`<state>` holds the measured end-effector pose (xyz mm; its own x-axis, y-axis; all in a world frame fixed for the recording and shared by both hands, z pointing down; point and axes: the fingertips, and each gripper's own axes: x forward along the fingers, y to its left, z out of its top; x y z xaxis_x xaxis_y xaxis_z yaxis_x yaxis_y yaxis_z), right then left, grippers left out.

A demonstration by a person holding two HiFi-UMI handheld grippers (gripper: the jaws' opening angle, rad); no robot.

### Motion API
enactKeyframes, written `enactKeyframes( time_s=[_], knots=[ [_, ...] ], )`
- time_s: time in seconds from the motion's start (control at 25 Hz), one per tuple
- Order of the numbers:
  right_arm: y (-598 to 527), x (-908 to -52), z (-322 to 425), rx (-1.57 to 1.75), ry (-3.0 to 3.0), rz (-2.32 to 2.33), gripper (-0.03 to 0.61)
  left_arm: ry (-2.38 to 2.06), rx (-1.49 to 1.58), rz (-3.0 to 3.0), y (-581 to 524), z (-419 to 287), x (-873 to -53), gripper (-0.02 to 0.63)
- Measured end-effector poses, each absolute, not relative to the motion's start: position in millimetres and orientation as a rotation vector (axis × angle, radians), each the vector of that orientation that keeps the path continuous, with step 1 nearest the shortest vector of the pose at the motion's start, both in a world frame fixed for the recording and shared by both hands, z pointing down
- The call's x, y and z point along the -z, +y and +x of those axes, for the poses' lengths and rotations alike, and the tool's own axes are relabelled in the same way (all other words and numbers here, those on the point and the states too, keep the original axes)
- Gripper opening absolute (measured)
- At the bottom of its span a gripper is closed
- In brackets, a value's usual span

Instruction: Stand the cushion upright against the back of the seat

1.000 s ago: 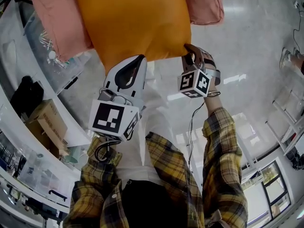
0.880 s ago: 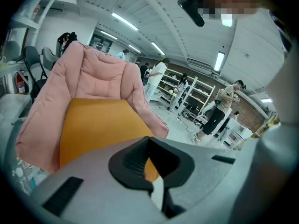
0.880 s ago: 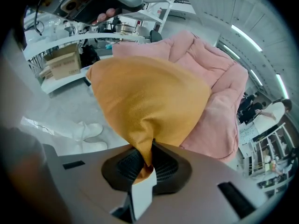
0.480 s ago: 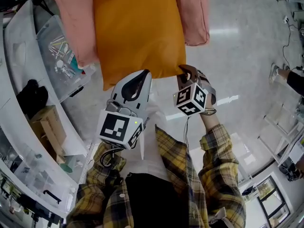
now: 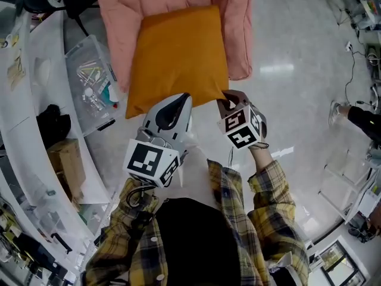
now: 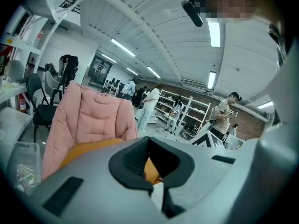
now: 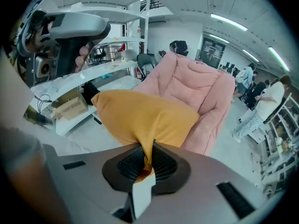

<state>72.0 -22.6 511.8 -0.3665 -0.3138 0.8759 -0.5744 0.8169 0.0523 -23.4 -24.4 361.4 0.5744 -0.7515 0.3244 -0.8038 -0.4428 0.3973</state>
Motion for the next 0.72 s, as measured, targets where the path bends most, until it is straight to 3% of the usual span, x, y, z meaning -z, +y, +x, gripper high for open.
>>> enactKeyframes(
  time_s=[0.72],
  knots=[
    [-95,-362,53,-0.743,-2.309,0.827,0.031,-1.323,0.083,2.420,-17,-27,-236,0.003]
  ],
)
